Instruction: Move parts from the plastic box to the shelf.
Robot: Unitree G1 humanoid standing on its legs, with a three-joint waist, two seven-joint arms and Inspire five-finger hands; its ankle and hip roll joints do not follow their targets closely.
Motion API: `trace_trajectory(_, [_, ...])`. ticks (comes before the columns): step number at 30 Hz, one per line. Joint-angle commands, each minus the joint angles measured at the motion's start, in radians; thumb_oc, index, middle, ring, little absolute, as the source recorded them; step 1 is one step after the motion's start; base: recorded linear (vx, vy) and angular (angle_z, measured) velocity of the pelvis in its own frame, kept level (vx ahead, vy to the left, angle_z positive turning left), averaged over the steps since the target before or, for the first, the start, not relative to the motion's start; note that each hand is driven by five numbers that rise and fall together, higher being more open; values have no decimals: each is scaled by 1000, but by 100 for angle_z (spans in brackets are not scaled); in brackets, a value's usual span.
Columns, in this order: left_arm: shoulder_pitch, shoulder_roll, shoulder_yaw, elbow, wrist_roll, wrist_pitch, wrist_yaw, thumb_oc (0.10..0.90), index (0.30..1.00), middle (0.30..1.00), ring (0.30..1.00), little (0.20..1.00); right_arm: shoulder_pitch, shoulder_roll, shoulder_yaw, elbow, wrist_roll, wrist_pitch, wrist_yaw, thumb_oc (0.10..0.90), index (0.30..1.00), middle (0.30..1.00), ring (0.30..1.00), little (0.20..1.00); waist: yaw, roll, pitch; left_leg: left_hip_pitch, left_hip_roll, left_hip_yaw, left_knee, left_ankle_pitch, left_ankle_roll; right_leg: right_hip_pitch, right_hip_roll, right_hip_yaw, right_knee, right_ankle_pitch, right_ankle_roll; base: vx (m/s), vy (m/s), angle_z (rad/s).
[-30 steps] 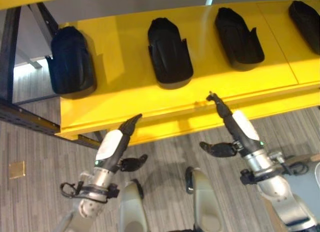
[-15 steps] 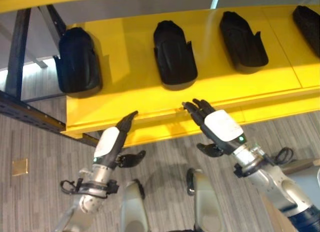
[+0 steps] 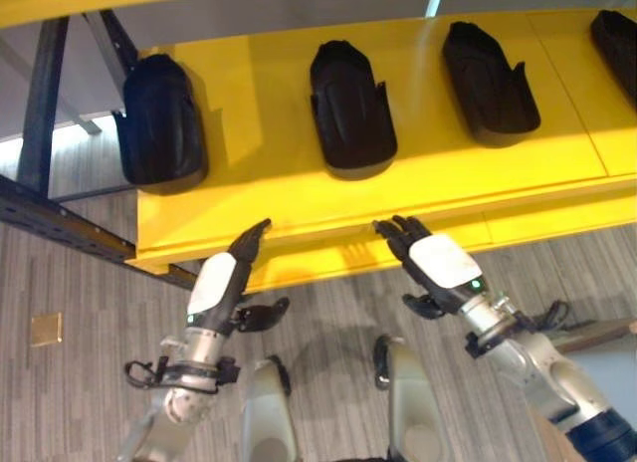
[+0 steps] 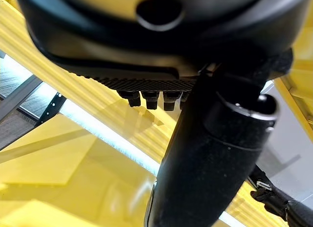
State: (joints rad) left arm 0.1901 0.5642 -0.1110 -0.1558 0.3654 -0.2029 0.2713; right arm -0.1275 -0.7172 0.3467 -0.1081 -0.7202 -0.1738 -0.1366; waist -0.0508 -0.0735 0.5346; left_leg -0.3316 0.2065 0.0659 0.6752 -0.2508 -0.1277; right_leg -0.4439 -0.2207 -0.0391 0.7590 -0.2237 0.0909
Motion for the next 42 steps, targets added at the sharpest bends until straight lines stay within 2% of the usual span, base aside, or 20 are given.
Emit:
trace_trajectory(1, [21, 25, 53, -29, 1, -39, 51, 900, 1000, 1000, 1000, 1000, -96, 26, -51, -40, -15, -21, -92, 900, 1000, 1000, 1000, 1000, 15, -14, -84, -16, 40, -71, -52, 78, -16, 69, -76, 61, -86, 67, 74, 0, 0, 0])
trace_trajectory(24, [8, 35, 51, -36, -13, -35, 37, 900, 1000, 1000, 1000, 1000, -262, 24, -60, -61, -41, -2, -138, 900, 1000, 1000, 1000, 1000, 39, -9, -76, -34, 34, -81, -43, 78, -11, 58, -79, 54, -73, 63, 69, 4, -2, 2])
trace_trajectory(42, [13, 27, 65, -25, -34, -25, 19, 900, 1000, 1000, 1000, 1000, -296, 35, -15, 83, 10, 30, -94, 900, 1000, 1000, 1000, 1000, 57, -4, -61, -55, 24, -90, -36, 79, -9, 43, -84, 47, -56, 59, 66, 5, 1, 2])
